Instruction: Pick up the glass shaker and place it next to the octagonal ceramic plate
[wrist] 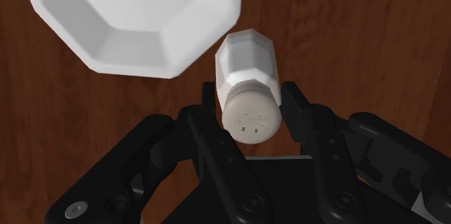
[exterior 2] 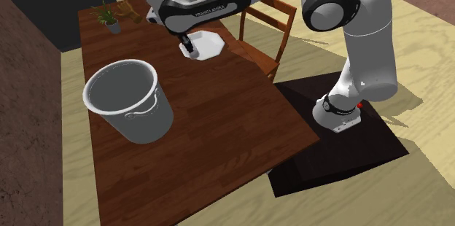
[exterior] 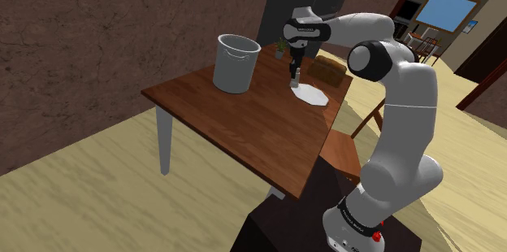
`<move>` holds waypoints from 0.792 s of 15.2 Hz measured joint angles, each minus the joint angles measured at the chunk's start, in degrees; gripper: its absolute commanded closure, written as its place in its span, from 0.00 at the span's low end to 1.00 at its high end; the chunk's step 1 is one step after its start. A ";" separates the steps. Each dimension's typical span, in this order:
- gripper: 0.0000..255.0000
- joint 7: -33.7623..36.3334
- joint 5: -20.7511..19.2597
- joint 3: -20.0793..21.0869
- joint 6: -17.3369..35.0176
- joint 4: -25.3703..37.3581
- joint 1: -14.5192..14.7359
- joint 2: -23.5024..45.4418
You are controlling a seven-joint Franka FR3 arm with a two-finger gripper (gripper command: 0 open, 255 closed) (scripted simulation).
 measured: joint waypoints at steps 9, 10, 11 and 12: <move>1.00 1.34 -0.29 -0.02 5.49 -3.77 -0.09 1.87; 1.00 1.56 -0.37 -0.03 6.47 -4.97 -0.12 1.68; 1.00 1.60 -0.39 -0.05 6.77 -5.03 -0.15 1.93; 1.00 1.66 -0.40 -0.05 6.96 -5.11 -0.14 2.03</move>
